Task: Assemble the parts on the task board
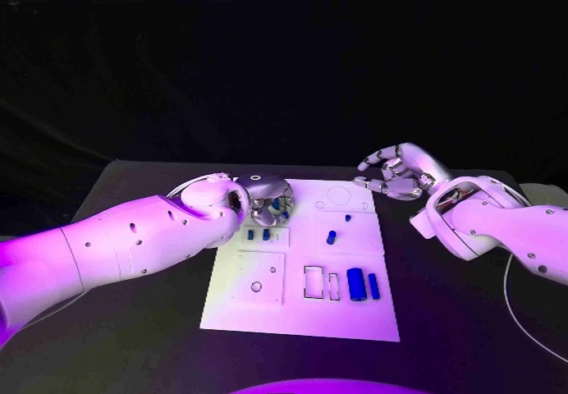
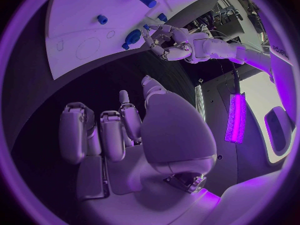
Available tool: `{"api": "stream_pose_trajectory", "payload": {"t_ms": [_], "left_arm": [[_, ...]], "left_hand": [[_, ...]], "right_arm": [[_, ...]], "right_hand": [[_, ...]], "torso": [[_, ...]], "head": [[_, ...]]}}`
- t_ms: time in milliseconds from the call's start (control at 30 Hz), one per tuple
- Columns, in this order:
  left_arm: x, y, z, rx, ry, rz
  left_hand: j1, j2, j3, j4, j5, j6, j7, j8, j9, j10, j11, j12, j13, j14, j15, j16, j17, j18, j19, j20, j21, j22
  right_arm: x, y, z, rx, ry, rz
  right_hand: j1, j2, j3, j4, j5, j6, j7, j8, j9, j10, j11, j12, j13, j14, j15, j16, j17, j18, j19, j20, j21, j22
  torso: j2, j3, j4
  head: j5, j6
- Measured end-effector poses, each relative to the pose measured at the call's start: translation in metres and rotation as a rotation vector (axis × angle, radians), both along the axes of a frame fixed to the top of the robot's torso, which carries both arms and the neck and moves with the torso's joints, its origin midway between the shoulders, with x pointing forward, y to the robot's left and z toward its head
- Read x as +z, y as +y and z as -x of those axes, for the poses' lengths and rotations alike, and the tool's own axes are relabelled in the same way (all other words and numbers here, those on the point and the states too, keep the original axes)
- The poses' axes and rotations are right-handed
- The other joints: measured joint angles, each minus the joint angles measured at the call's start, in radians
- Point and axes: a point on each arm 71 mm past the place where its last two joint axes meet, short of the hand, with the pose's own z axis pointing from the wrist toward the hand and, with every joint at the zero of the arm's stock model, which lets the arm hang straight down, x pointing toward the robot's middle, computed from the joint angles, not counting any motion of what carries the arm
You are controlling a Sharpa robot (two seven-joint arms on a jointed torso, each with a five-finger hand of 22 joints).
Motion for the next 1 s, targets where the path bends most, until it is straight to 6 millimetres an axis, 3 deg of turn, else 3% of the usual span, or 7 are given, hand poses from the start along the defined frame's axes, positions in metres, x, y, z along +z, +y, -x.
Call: {"api": "stream_pose_trajectory", "payload": {"t_ms": [400, 633, 1000], "left_arm": [[0.022, 0.027, 0.005, 0.040, -0.025, 0.084], [0.022, 0.050, 0.006, 0.084, -0.001, 0.086], [0.015, 0.063, 0.005, 0.118, 0.047, 0.075]], "left_hand": [[-0.005, -0.005, 0.000, 0.000, 0.000, 0.002, 0.002, -0.006, 0.000, 0.007, 0.000, -0.012, -0.004, 0.004, 0.004, 0.000, 0.001, 0.000, 0.000, 0.000, 0.002, 0.005], [-0.005, -0.005, 0.000, 0.000, 0.000, 0.002, 0.002, -0.006, 0.000, 0.007, 0.000, -0.014, -0.005, 0.003, 0.004, 0.000, -0.002, 0.000, 0.000, 0.000, 0.004, 0.006], [-0.005, -0.005, 0.000, 0.000, 0.000, 0.005, 0.005, -0.006, 0.000, 0.009, 0.002, -0.019, -0.006, 0.003, 0.004, 0.000, -0.003, 0.000, 0.000, 0.000, 0.004, 0.005]], "right_arm": [[0.000, -0.002, 0.000, -0.004, 0.000, 0.002], [0.000, -0.004, 0.000, -0.007, 0.000, 0.002], [0.000, -0.003, 0.000, -0.005, 0.000, 0.001]], "right_hand": [[0.000, 0.000, 0.000, 0.000, 0.000, 0.000, 0.000, 0.000, 0.000, 0.000, 0.000, 0.000, 0.001, 0.000, 0.000, 0.000, 0.000, 0.000, 0.000, 0.000, 0.000, 0.000], [0.000, 0.000, 0.000, 0.000, 0.000, 0.000, 0.000, 0.000, 0.000, 0.000, 0.000, 0.000, 0.001, 0.000, 0.000, 0.000, 0.001, 0.000, 0.000, 0.000, 0.000, 0.000], [0.000, 0.000, 0.000, 0.000, 0.000, 0.000, 0.000, 0.000, 0.000, 0.000, 0.000, 0.000, 0.001, 0.000, 0.000, 0.000, 0.001, 0.000, 0.000, 0.000, 0.000, 0.000]], "torso": [[-0.001, 0.0006, 0.0018], [-0.001, -0.0001, 0.0019], [0.001, -0.0011, 0.0012]], "head": [[0.001, 0.008], [0.001, 0.009], [0.005, 0.005]]}}
